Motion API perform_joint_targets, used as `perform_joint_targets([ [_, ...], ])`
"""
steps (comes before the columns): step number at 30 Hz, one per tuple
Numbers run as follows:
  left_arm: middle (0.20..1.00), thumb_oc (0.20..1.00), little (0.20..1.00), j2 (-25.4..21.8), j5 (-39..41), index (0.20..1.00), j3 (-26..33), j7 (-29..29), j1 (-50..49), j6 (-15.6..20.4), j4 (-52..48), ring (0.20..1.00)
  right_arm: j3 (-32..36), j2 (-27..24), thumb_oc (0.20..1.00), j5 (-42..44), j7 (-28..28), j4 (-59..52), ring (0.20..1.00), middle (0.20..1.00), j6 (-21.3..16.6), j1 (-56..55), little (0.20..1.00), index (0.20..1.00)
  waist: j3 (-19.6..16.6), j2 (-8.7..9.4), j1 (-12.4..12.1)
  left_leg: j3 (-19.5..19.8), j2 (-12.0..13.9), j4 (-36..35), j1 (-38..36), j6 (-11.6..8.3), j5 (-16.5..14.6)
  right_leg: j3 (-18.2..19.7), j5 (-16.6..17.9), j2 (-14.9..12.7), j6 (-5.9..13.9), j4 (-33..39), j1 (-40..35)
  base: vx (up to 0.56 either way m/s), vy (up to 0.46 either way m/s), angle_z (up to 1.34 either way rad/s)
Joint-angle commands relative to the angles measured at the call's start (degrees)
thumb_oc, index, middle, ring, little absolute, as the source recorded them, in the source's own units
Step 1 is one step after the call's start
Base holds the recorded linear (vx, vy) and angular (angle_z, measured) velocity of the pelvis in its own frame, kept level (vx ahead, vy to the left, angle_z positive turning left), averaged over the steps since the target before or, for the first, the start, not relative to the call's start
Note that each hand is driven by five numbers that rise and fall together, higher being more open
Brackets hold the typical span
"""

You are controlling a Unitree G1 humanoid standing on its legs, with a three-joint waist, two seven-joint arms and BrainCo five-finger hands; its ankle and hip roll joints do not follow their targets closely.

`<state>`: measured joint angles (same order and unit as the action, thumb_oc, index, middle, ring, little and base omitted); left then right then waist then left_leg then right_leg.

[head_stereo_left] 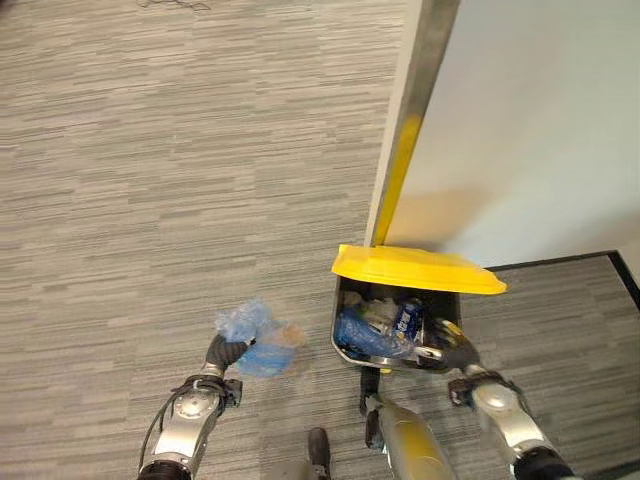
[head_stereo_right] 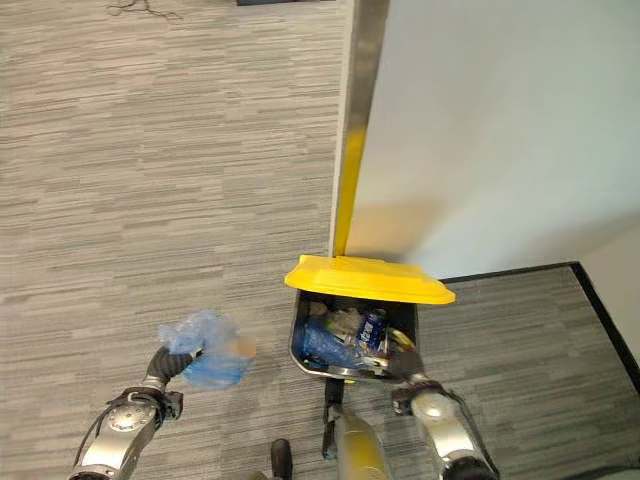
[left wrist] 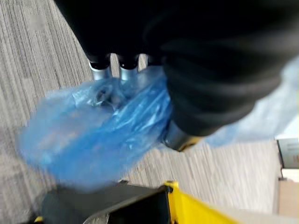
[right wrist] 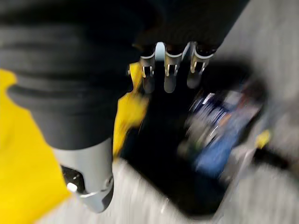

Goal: Gather garbage on tea table into small bin, then transfer packed bag to large trash can.

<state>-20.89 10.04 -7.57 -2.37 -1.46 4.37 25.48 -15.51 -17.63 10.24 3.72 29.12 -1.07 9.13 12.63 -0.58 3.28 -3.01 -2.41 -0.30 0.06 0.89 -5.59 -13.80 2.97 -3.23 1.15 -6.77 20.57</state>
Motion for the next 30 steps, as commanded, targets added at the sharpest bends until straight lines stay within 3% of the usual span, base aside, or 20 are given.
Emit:
perform_joint_targets([
  [1, 0.200, 0.200, 0.200, -2.5, 0.6, 0.200, 0.6, -0.6, 1.7, 4.0, -1.9, 0.200, -1.2, -0.4, 1.000, 1.6, 0.7, 0.3, 1.000, 1.000, -3.1, 6.9, 1.000, 1.000, -0.1, 1.45, -1.9, 1.1, -5.0, 5.6, -4.4, 0.71, -10.6, 2.2, 7.3, -2.5, 6.84, 9.4, 0.5, -0.02, -0.029, 0.31],
  [3, 0.200, 0.200, 0.200, -3.0, 1.6, 0.200, -1.3, -0.5, 3.3, 4.8, -2.7, 0.200, -3.5, -0.4, 1.000, 1.7, 1.3, 2.0, 1.000, 1.000, -3.2, 13.3, 1.000, 1.000, 0.6, 1.44, -3.0, 1.3, -4.9, 6.3, -3.6, 0.61, -10.5, 1.5, 7.4, -3.0, 6.83, 9.4, 0.6, -0.02, -0.041, 0.40],
  [5, 0.200, 0.200, 0.200, -5.9, 3.6, 0.200, -6.2, 1.3, 6.2, 6.4, -7.1, 0.200, -7.6, -5.8, 1.000, 0.7, 1.9, 5.3, 1.000, 1.000, -2.2, 27.1, 1.000, 1.000, 1.7, 2.40, -4.7, 1.3, -4.4, 7.7, -2.3, 0.12, -10.7, 0.8, 7.4, -3.3, 6.75, 9.3, 0.7, -0.03, -0.079, 0.23],
  [8, 0.200, 0.200, 0.200, -7.4, 4.1, 0.200, -8.6, 2.6, 7.7, 6.9, -10.1, 0.200, -8.9, -8.9, 1.000, 0.4, 1.9, 6.3, 1.000, 1.000, -1.9, 31.9, 1.000, 1.000, 2.1, 3.43, -4.8, 1.2, -4.5, 8.0, -1.7, 0.03, -10.6, 0.7, 7.6, -3.7, 6.88, 9.3, 0.8, -0.02, -0.034, 0.18],
  [12, 0.200, 0.200, 0.200, -8.9, 3.9, 0.200, -15.0, 5.7, 11.7, 7.4, -15.8, 0.200, -9.5, -11.1, 1.000, 2.3, 2.1, 10.0, 1.000, 1.000, -2.2, 37.1, 1.000, 1.000, 2.3, 4.49, -4.2, 0.7, -4.3, 8.1, -1.4, -0.09, -10.7, 0.7, 8.0, -3.6, 7.22, 9.4, 1.0, -0.03, -0.019, -0.07],
  [13, 0.200, 0.200, 0.200, -7.7, 4.0, 0.200, -20.0, 7.0, 15.8, 7.5, -17.9, 0.200, -10.2, -11.5, 1.000, 3.2, 2.2, 11.6, 1.000, 1.000, -2.3, 39.2, 1.000, 1.000, 2.6, 4.66, -3.5, 0.3, -4.2, 8.0, -1.2, -0.07, -10.8, 1.2, 8.1, -3.5, 7.35, 9.3, 1.5, -0.06, -0.005, -0.11],
  [17, 0.200, 0.200, 0.200, -5.6, 4.0, 0.200, -23.6, 7.0, 20.7, 7.5, -19.0, 0.200, -11.0, -11.3, 1.000, 3.6, 2.6, 12.8, 1.000, 1.000, -2.3, 41.1, 1.000, 1.000, 3.0, 4.71, -2.4, -0.3, -4.3, 7.9, -1.2, 0.04, -10.9, 1.7, 8.2, -3.4, 7.48, 9.2, 1.9, -0.03, 0.007, -0.16],
  [25, 0.200, 0.200, 0.200, -1.1, -2.7, 0.200, -28.1, 1.2, 35.3, 6.5, -8.0, 0.200, -14.4, -11.6, 1.000, 2.4, 3.3, 13.4, 1.000, 1.000, -1.8, 46.1, 1.000, 1.000, 5.1, 4.58, 0.7, -2.6, -4.5, 8.3, 0.5, -0.05, -10.7, 3.4, 8.5, -3.2, 7.76, 8.3, 4.7, -0.04, 0.001, -0.21],
  [28, 0.200, 0.200, 0.200, 1.7, -9.0, 0.200, -32.4, -1.3, 45.1, 4.2, 7.9, 0.200, -17.3, -12.2, 1.000, 1.8, 4.9, 14.7, 1.000, 1.000, -1.6, 51.3, 1.000, 1.000, 8.2, 4.72, 3.1, -4.5, -4.4, 10.7, 4.4, -0.29, -10.6, 3.5, 8.9, -3.5, 7.96, 7.6, 7.4, -0.07, -0.036, -0.07],
  [30, 0.200, 0.200, 0.200, 2.8, -10.3, 0.200, -33.7, -1.7, 46.7, 3.6, 12.7, 0.200, -17.8, -12.0, 1.000, 2.1, 5.4, 14.7, 1.000, 1.000, -1.8, 52.8, 1.000, 1.000, 9.1, 4.87, 3.7, -5.1, -4.3, 11.4, 5.6, -0.36, -10.5, 3.5, 9.0, -3.4, 8.03, 7.4, 8.3, -0.03, -0.017, -0.18],
])
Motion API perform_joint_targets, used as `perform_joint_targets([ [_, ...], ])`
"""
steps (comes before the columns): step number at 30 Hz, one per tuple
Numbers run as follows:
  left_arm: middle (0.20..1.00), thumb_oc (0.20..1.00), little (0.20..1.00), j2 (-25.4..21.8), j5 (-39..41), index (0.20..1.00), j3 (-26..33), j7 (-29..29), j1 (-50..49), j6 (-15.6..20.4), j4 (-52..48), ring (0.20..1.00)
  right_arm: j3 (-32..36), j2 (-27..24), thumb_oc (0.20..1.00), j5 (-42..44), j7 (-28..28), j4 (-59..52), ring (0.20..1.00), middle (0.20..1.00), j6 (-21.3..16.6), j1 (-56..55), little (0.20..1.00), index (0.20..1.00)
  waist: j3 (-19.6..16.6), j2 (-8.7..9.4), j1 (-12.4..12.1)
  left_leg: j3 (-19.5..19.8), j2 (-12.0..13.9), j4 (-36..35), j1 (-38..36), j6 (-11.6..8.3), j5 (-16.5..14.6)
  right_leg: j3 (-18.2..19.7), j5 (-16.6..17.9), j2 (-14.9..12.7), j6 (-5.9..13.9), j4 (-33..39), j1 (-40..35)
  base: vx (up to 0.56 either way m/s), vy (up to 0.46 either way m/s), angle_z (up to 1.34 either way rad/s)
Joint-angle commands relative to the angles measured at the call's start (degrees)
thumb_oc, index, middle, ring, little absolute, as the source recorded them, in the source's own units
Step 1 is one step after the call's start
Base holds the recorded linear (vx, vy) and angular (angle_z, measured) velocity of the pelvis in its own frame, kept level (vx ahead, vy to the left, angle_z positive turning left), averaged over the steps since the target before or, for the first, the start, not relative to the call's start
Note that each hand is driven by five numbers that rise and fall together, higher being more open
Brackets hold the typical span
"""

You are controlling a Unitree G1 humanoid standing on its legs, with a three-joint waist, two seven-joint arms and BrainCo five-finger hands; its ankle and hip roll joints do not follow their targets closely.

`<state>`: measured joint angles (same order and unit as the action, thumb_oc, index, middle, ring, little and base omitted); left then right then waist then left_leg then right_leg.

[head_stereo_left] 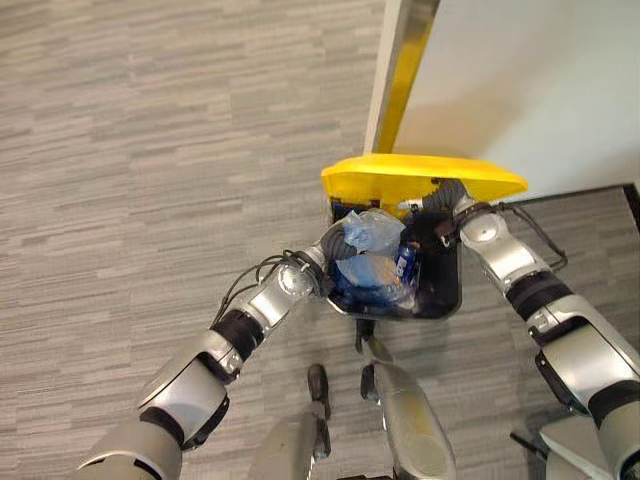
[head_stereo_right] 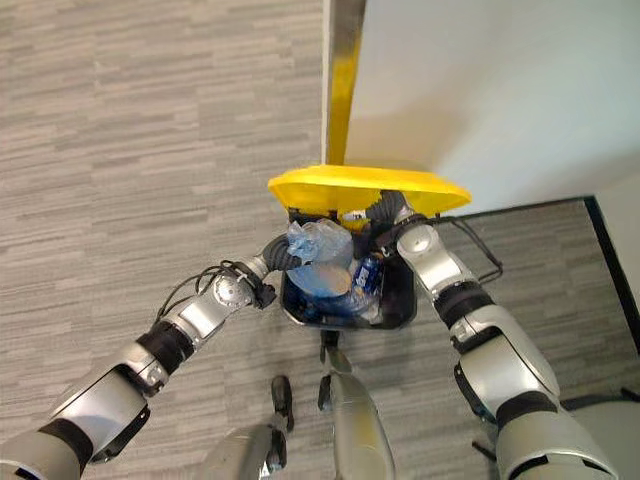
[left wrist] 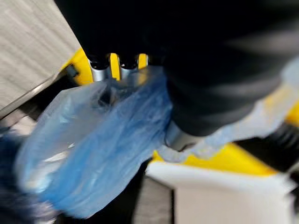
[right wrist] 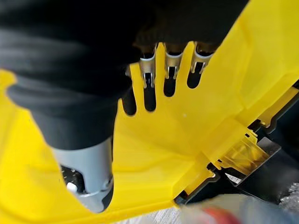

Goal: Gather garbage on tea table into small bin, then transfer packed bag to large trash can.

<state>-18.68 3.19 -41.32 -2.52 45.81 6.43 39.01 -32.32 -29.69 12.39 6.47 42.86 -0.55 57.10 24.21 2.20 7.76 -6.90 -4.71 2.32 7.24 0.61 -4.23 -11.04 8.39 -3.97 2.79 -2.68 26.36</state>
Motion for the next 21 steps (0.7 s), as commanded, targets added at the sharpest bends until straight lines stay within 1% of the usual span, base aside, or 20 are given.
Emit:
perform_joint_targets([
  [1, 0.200, 0.200, 0.200, 1.0, -4.3, 0.200, -0.4, -1.4, -0.1, 1.2, 0.9, 0.200, -1.3, 0.2, 1.000, 0.0, 2.9, 0.9, 1.000, 1.000, -2.4, 5.4, 1.000, 1.000, -2.2, 2.08, -0.5, -1.6, -1.9, 9.0, -1.1, -0.15, -11.8, 0.7, 3.6, -2.6, 6.41, 3.2, 2.9, -0.01, -0.006, -0.21],
  [2, 0.200, 0.200, 0.200, 1.9, -6.4, 0.200, -1.5, -1.5, 1.3, 0.8, 4.9, 0.200, -1.7, 0.6, 1.000, 0.2, 3.2, 0.6, 1.000, 1.000, -2.7, 6.4, 1.000, 1.000, -1.7, 2.06, -0.1, -2.0, -1.7, 9.2, -0.3, -0.25, -11.8, 0.8, 3.7, -2.5, 6.47, 3.3, 3.7, 0.00, -0.002, -0.13],
  [3, 0.325, 0.325, 0.325, 2.0, -8.8, 0.325, -2.3, -1.5, 1.7, 0.5, 6.5, 0.325, -2.0, 0.8, 1.000, 0.4, 3.3, 0.2, 1.000, 1.000, -2.9, 6.7, 1.000, 1.000, -1.5, 1.91, 0.1, -2.3, -1.6, 9.4, 0.0, -0.32, -11.9, 0.6, 3.8, -2.4, 6.52, 3.3, 3.9, 0.00, -0.002, -0.15],
  [4, 0.906, 0.906, 0.906, 2.0, -8.8, 0.906, -2.3, -1.5, 1.7, 0.5, 6.5, 0.906, -2.0, 0.8, 1.000, 0.4, 3.3, 0.2, 1.000, 1.000, -2.9, 6.7, 1.000, 1.000, -1.5, 1.95, 0.1, -2.3, -1.7, 9.3, 0.0, -0.31, -11.9, 0.6, 3.8, -2.4, 6.52, 3.3, 4.0, 0.01, -0.001, -0.22],
  [5, 1.000, 1.000, 1.000, 2.1, -10.5, 1.000, -2.6, -1.7, 2.0, 0.2, 7.7, 1.000, -2.2, 1.0, 1.000, 0.5, 3.5, -0.3, 1.000, 1.000, -3.2, 6.8, 1.000, 1.000, -1.4, 1.89, 0.2, -2.6, -1.7, 9.2, 0.2, -0.33, -11.8, 0.5, 3.8, -2.4, 6.59, 3.4, 4.2, 0.01, -0.006, -0.25],
  [9, 1.000, 1.000, 1.000, 1.6, -14.5, 1.000, -1.7, -3.0, 1.4, -0.8, 9.1, 1.000, -2.6, 0.7, 1.000, 0.4, 3.5, -2.4, 1.000, 1.000, -3.8, 6.0, 1.000, 1.000, -1.2, 1.02, 0.0, -3.1, -1.0, 9.5, 0.5, -0.53, -12.2, -0.3, 3.9, -2.1, 6.54, 3.6, 4.4, 0.04, -0.005, -0.07],
  [12, 1.000, 1.000, 1.000, 0.7, -15.9, 1.000, -0.6, -3.5, 0.4, -0.9, 8.5, 1.000, -1.8, 0.6, 1.000, 0.8, 3.5, -4.1, 1.000, 1.000, -4.2, 4.1, 1.000, 1.000, -1.2, 0.74, 0.4, -2.8, -1.5, 9.7, 0.3, -0.43, -12.1, -0.1, 4.2, -2.8, 6.39, 3.5, 4.4, 0.00, 0.000, 0.00],
  [14, 1.000, 1.000, 1.000, 0.6, -16.0, 1.000, -0.4, -3.6, 0.0, -0.9, 8.1, 1.000, -1.7, 0.7, 1.000, 0.8, 3.4, -4.5, 1.000, 1.000, -4.2, 3.5, 1.000, 1.000, -1.2, 0.34, 0.2, -2.7, -1.2, 9.9, 0.1, -0.45, -12.5, -0.1, 4.1, -2.6, 6.34, 3.4, 4.1, 0.00, 0.000, 0.00],
  [15, 1.000, 1.000, 1.000, 0.3, -15.7, 1.000, 0.1, -3.7, -0.5, -0.8, 7.7, 1.000, -1.5, 0.8, 1.000, 0.9, 3.3, -4.7, 1.000, 1.000, -4.2, 3.1, 1.000, 1.000, -1.3, 0.52, 0.4, -2.6, -1.5, 9.9, 0.1, -0.37, -12.3, 0.1, 4.2, -2.9, 6.27, 3.3, 4.2, 0.00, 0.000, 0.00],
  [16, 1.000, 1.000, 1.000, 0.0, -14.9, 1.000, 1.2, -3.9, -1.7, -0.6, 6.6, 1.000, -1.3, 0.9, 1.000, 0.6, 3.2, -4.9, 1.000, 1.000, -4.2, 2.3, 1.000, 1.000, -1.6, 0.04, 0.0, -2.5, -1.3, 10.2, -0.2, -0.36, -12.7, 0.1, 4.1, -2.7, 6.21, 3.2, 3.6, -0.01, 0.006, 0.04],
  [18, 1.000, 1.000, 1.000, -0.7, -13.7, 1.000, 2.7, -4.1, -3.2, -0.4, 4.8, 1.000, -0.7, 0.9, 1.000, 0.3, 3.0, -5.7, 1.000, 1.000, -4.1, 1.1, 1.000, 1.000, -1.9, 0.14, -0.2, -2.3, -1.4, 10.6, -0.4, -0.31, -12.8, 0.2, 4.1, -2.8, 6.16, 3.1, 3.2, -0.02, 0.001, 0.04],
  [19, 1.000, 1.000, 1.000, -1.1, -13.2, 1.000, 3.4, -4.1, -4.1, -0.4, 3.8, 1.000, -0.3, 0.8, 1.000, 0.2, 2.9, -6.3, 1.000, 1.000, -4.1, 0.2, 1.000, 1.000, -2.2, 0.57, -0.1, -2.2, -1.8, 10.5, -0.4, -0.21, -12.6, 0.3, 4.2, -3.3, 6.15, 3.1, 3.2, -0.02, -0.010, 0.05],
  [20, 1.000, 1.000, 1.000, -1.6, -12.1, 1.000, 4.6, -4.2, -5.5, -0.1, 2.2, 1.000, 0.6, 0.4, 1.000, 0.0, 2.8, -7.6, 1.000, 1.000, -4.1, -1.5, 1.000, 1.000, -2.3, 0.42, -0.5, -2.1, -1.4, 11.1, -0.8, -0.28, -13.1, 0.1, 4.1, -3.0, 6.16, 3.1, 2.6, -0.04, -0.012, 0.08],
  [21, 1.000, 1.000, 1.000, -2.4, -11.3, 1.000, 6.3, -4.0, -8.3, 0.2, -0.2, 1.000, 2.4, 0.0, 1.000, -0.4, 2.3, -9.8, 1.000, 1.000, -4.0, -5.3, 1.000, 1.000, -2.8, 0.82, -0.8, -1.9, -1.3, 11.7, -1.1, -0.15, -13.6, 0.1, 4.1, -3.0, 6.16, 3.2, 2.0, -0.03, -0.012, 0.10],
])
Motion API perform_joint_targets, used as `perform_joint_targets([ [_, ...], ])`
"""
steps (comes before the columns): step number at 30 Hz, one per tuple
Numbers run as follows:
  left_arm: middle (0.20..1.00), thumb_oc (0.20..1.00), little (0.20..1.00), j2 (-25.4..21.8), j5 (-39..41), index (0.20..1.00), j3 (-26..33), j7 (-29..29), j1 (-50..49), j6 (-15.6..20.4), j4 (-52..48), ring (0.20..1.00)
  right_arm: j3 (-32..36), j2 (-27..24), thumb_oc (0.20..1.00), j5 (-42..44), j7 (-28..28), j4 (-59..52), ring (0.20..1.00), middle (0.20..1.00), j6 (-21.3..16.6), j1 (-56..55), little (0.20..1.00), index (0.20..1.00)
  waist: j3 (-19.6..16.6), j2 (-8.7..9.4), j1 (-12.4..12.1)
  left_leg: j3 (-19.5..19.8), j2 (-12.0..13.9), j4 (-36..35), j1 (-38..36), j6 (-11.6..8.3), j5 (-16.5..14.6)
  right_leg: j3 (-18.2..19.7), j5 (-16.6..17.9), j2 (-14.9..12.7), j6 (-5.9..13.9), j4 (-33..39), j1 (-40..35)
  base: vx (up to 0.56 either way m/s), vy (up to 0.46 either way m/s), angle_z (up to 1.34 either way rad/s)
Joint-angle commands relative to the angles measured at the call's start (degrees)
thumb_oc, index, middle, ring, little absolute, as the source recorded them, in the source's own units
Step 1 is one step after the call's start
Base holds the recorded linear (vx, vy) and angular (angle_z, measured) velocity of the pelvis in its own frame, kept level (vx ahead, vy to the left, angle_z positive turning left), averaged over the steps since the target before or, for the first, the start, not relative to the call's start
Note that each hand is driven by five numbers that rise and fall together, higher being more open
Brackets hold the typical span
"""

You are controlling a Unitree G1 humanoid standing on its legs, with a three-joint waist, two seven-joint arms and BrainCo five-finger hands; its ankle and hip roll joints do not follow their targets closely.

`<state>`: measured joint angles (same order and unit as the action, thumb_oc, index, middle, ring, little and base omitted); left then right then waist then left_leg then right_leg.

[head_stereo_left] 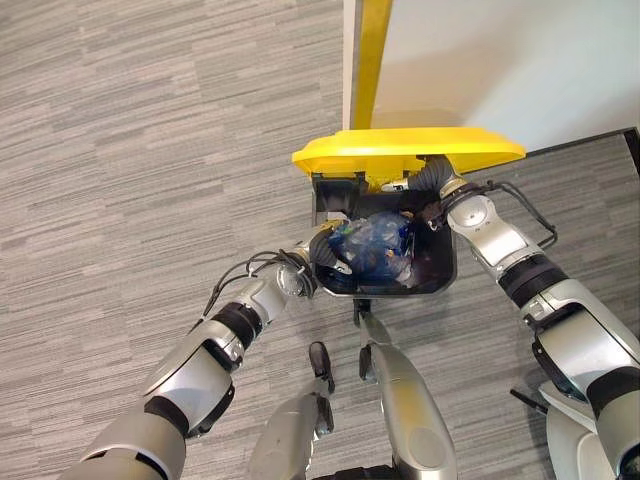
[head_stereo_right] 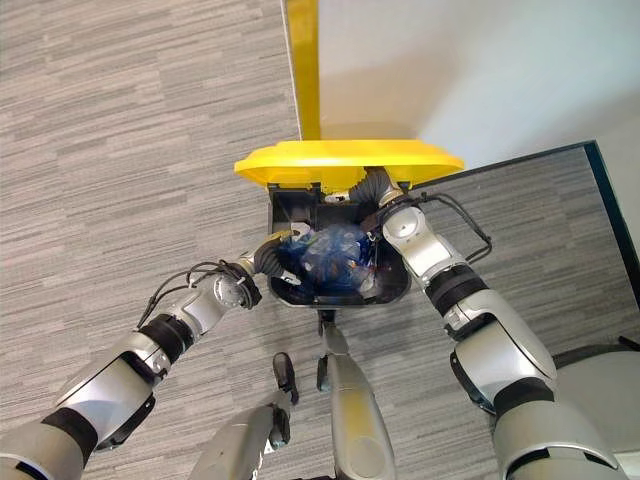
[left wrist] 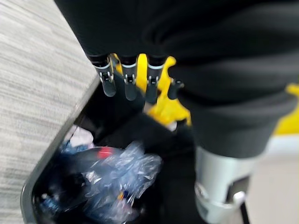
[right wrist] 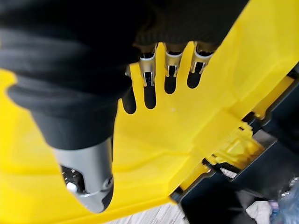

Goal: Gather garbage on tea table into small bin, then transfer packed bag to large trash can.

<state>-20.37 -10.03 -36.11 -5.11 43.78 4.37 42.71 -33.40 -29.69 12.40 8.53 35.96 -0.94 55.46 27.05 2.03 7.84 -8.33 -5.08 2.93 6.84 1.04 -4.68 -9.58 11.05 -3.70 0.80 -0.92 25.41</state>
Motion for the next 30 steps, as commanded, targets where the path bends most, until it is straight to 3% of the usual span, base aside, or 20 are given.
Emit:
perform_joint_targets([
  [1, 1.000, 1.000, 1.000, -0.8, 1.9, 1.000, 1.1, -1.4, -6.3, 2.2, -3.9, 1.000, 3.5, 0.1, 1.000, -0.5, 0.3, -2.9, 1.000, 1.000, -3.6, -3.7, 1.000, 1.000, -5.8, 1.29, -0.7, -0.4, -1.3, 11.0, -0.6, -0.53, -12.9, -1.3, 1.6, -3.6, 8.16, 1.5, 3.1, -0.05, -0.013, 0.11],
  [5, 1.000, 1.000, 1.000, -4.2, 5.7, 1.000, 7.5, -0.6, -15.0, 3.3, -12.2, 1.000, 8.5, -1.2, 1.000, -2.6, -1.2, -8.8, 1.000, 1.000, -3.6, -14.1, 1.000, 1.000, -6.6, 2.23, -1.8, 0.2, -1.1, 12.9, -1.7, -0.31, -14.1, -1.4, 1.9, -4.2, 8.41, 1.8, 1.4, -0.06, -0.010, 0.18],
  [8, 1.000, 1.000, 1.000, -7.9, 10.2, 1.000, 16.8, 1.2, -26.6, 4.3, -18.9, 1.000, 14.8, -0.6, 1.000, -5.4, -3.2, -15.0, 1.000, 1.000, -3.7, -26.1, 1.000, 1.000, -6.4, 3.12, -3.5, 0.3, -1.1, 16.1, -2.6, 0.17, -15.8, -1.8, 2.5, -4.9, 9.16, 2.3, -0.9, -0.15, 0.024, 0.13],
  [13, 1.000, 1.000, 1.000, -10.1, 13.4, 1.000, 29.1, 3.1, -40.4, 3.9, -20.4, 1.000, 23.1, 0.9, 1.000, -7.6, -5.6, -19.8, 1.000, 1.000, -3.9, -40.5, 1.000, 1.000, -7.2, 4.56, -5.3, -0.1, -2.8, 16.2, -2.9, 1.31, -14.2, -5.1, 3.6, -7.1, 11.40, 2.3, -3.0, -0.14, 0.059, -0.01],
  [15, 1.000, 1.000, 1.000, -10.0, 14.8, 1.000, 33.2, 3.2, -44.3, 3.7, -19.7, 1.000, 25.8, 1.2, 1.000, -8.9, -6.5, -19.9, 1.000, 1.000, -3.5, -45.2, 1.000, 1.000, -7.6, 4.65, -5.0, 0.1, -3.1, 14.2, -4.1, 2.00, -12.4, -4.2, 5.6, -7.4, 12.77, -0.7, -2.9, -0.15, 0.081, -0.09],
  [16, 1.000, 1.000, 1.000, -9.6, 15.3, 1.000, 35.4, 3.3, -46.5, 3.2, -19.4, 1.000, 27.5, 1.4, 1.000, -9.8, -6.9, -19.6, 1.000, 1.000, -3.2, -48.2, 1.000, 1.000, -7.8, 3.88, -5.2, 0.9, -2.4, 12.6, -4.1, 2.29, -10.4, -2.3, 2.8, -6.4, 12.72, -4.8, -3.4, -0.34, 0.109, 0.01],
  [17, 1.000, 1.000, 1.000, -9.7, 15.6, 1.000, 37.1, 3.8, -48.1, 2.3, -18.8, 1.000, 29.4, 1.5, 1.000, -10.9, -7.0, -19.5, 1.000, 1.000, -3.3, -51.9, 1.000, 1.000, -8.5, 2.76, -5.8, 1.5, -1.4, 10.7, -2.9, 2.64, -8.0, -0.2, -2.7, -5.4, 10.55, -13.3, -3.8, -0.35, 0.087, -0.07],
  [19, 1.000, 1.000, 1.000, -9.6, 15.6, 1.000, 37.7, 3.9, -48.6, 2.2, -18.5, 1.000, 29.9, 1.7, 1.000, -11.0, -7.2, -19.1, 1.000, 1.000, -3.3, -52.8, 1.000, 1.000, -9.2, 2.49, -6.1, 1.6, -1.0, 9.2, -2.7, 2.72, -7.0, 0.9, -4.7, -5.1, 9.46, -16.7, -3.6, -0.16, 0.030, 0.03],
  [21, 1.000, 1.000, 1.000, -9.2, 15.7, 1.000, 39.2, 4.2, -50.4, 1.4, -17.8, 1.000, 30.9, 2.3, 1.000, -12.5, -7.5, -17.1, 1.000, 1.000, -2.9, -56.1, 1.000, 1.000, -11.0, 1.36, -7.0, 2.3, 0.8, 5.9, -2.6, 2.56, -4.3, 3.5, -10.9, -3.4, 7.81, -25.0, -7.0, -0.09, -0.029, 0.02],
  [23, 1.000, 1.000, 1.000, -9.3, 15.8, 1.000, 39.5, 4.3, -50.5, 1.2, -17.4, 1.000, 31.1, 2.5, 1.000, -12.9, -7.5, -16.2, 1.000, 1.000, -2.8, -56.7, 1.000, 1.000, -11.8, 1.38, -7.5, 2.2, 1.2, 5.1, -2.3, 2.23, -3.4, 3.6, -11.7, -3.2, 7.69, -24.5, -8.8, -0.04, -0.063, -0.04],
  [26, 1.000, 1.000, 1.000, -9.1, 15.4, 1.000, 39.4, 4.1, -51.4, 1.3, -17.3, 1.000, 31.3, 3.2, 1.000, -13.4, -7.7, -14.8, 1.000, 1.000, -2.2, -58.6, 1.000, 1.000, -13.9, 2.94, -8.2, 2.7, 1.5, 3.3, -2.0, 1.21, -2.0, 4.2, -14.7, -1.9, 6.93, -16.2, -14.9, 0.02, -0.129, -0.30],
  [30, 1.000, 1.000, 1.000, -8.5, 15.6, 1.000, 39.2, 4.1, -52.1, 1.3, -17.2, 1.000, 30.6, 3.0, 1.000, -13.5, -8.0, -13.6, 1.000, 1.000, -1.9, -59.1, 1.000, 1.000, -15.5, 3.47, -8.0, 1.8, 2.4, 2.1, -1.8, 0.15, -0.9, 5.1, -14.0, 0.1, 6.85, -9.4, -16.9, 0.02, -0.111, -0.16],
])
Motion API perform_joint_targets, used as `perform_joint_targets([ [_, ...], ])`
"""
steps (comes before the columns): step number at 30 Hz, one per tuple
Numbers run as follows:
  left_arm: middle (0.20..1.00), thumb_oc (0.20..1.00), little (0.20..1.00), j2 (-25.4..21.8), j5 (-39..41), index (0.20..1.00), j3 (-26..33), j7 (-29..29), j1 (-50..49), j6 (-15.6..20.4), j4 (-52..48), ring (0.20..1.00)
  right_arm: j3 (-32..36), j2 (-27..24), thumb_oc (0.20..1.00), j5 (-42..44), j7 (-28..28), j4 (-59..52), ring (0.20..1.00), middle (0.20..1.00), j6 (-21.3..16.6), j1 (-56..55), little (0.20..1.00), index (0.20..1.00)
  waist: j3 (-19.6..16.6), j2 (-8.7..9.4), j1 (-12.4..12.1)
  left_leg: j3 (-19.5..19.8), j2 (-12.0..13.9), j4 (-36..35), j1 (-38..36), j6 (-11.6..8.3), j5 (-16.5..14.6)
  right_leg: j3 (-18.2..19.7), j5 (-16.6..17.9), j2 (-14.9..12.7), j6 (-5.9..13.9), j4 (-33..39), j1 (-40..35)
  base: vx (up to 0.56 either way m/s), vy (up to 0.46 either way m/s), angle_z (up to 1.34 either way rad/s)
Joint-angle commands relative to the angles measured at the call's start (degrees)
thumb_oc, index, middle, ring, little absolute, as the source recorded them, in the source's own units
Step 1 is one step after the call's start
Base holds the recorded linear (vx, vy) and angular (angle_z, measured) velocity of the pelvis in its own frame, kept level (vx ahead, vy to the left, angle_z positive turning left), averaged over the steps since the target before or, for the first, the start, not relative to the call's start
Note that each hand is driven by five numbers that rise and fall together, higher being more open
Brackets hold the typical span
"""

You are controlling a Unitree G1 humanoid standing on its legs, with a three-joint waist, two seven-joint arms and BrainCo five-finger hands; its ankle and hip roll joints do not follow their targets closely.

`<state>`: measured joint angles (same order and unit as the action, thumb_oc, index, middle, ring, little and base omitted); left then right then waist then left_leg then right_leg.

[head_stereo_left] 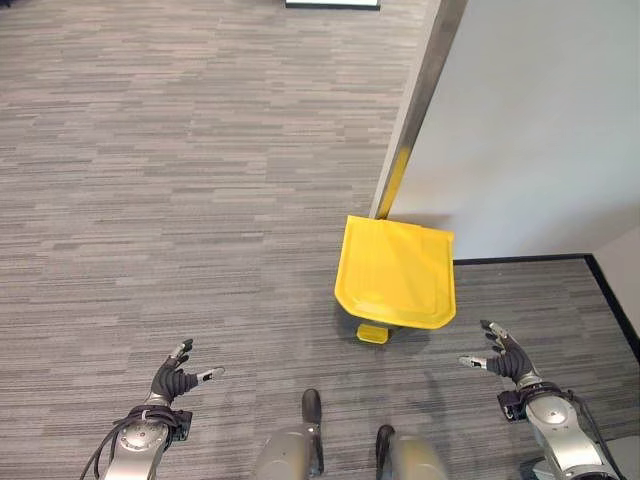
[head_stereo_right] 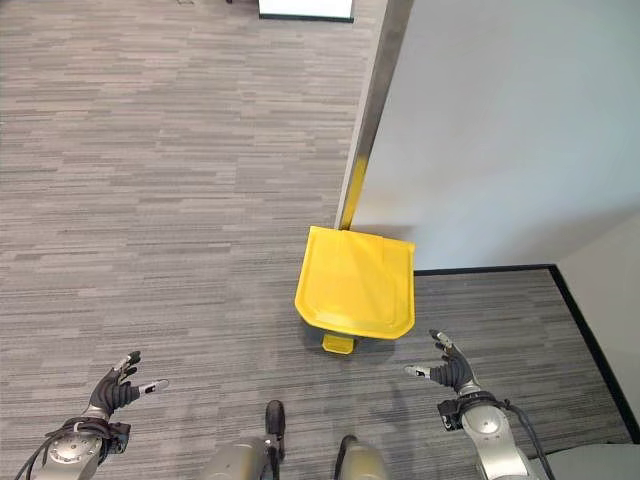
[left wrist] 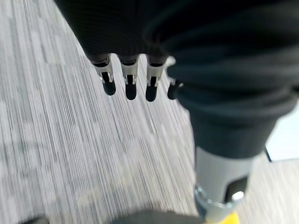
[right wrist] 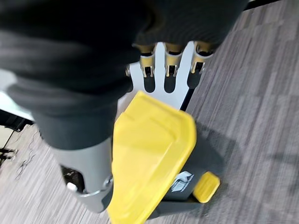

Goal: Gather garbage on tea table into small bin, then transfer packed bag to large trash can.

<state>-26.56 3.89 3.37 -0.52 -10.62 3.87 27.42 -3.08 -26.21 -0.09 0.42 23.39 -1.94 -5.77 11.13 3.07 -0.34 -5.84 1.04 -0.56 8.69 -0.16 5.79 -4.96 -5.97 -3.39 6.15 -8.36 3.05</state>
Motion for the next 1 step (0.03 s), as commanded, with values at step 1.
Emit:
perform_joint_targets([
  [1, 1.000, 1.000, 1.000, -2.2, 1.5, 1.000, -0.5, -0.4, 2.0, 1.8, -1.7, 1.000, 0.4, -0.6, 1.000, -0.9, 0.1, -1.2, 1.000, 1.000, -0.9, 1.6, 1.000, 1.000, -0.1, 2.45, 0.3, -0.9, -3.5, 4.7, -4.1, 1.09, -11.0, 0.3, 3.4, -0.1, 1.45, -0.1, 4.5, 0.04, -0.106, -0.14],
])
